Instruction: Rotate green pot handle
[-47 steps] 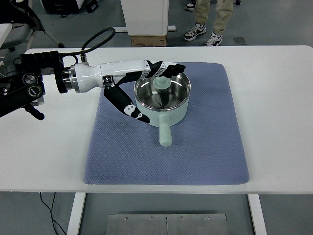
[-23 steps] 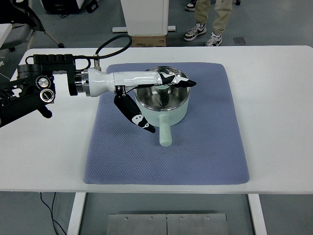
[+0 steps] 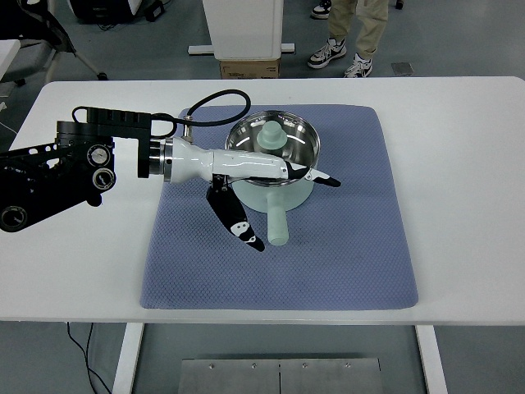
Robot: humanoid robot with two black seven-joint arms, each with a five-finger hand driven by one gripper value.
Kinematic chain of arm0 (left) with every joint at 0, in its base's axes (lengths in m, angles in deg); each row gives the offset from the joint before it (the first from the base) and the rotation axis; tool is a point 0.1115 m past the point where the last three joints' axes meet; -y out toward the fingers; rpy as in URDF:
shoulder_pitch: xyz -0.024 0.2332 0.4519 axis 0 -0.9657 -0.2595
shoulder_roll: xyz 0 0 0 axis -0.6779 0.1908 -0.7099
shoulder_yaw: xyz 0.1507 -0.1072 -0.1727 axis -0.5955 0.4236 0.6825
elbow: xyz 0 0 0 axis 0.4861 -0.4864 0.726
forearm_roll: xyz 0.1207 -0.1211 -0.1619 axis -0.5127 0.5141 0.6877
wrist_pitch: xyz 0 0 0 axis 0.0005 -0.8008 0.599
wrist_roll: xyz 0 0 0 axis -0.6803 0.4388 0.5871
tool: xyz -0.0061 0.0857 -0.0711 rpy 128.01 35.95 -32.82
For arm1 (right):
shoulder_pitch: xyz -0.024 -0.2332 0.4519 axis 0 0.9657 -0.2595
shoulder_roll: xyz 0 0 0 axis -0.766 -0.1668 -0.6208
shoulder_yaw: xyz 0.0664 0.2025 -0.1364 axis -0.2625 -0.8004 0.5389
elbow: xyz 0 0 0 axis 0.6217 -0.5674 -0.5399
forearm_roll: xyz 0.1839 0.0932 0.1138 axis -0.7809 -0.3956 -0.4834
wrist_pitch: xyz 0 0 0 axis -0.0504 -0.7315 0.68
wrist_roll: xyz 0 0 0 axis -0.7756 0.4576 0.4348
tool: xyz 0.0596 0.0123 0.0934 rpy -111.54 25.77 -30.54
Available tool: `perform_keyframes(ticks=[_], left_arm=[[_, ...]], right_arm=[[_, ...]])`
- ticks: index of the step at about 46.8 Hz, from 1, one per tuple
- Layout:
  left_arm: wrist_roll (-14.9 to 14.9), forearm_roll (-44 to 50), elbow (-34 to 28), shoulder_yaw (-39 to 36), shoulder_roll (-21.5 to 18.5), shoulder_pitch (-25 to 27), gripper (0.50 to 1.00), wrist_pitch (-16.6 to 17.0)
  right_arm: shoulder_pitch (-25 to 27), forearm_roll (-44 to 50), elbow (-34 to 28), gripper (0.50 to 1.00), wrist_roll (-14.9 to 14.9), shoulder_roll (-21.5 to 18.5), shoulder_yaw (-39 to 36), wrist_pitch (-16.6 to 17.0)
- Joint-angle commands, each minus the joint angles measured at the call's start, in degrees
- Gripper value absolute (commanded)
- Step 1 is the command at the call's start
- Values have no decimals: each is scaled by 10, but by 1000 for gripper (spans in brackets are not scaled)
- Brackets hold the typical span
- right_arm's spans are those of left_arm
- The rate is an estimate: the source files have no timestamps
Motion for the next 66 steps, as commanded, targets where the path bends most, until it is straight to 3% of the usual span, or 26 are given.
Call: perform_keyframes(ticks=[1, 35, 66], left_arm=[[0, -5, 3, -7, 6, 0, 1000, 0], [0, -65, 19, -45, 23, 3, 1000, -1], [0, -117, 27, -67, 43, 33, 1000, -25]], right_arm=[[0, 0, 0, 1000, 0, 0, 0, 0], [0, 0, 0, 1000, 0, 0, 0, 0], [0, 0, 0, 1000, 0, 0, 0, 0]])
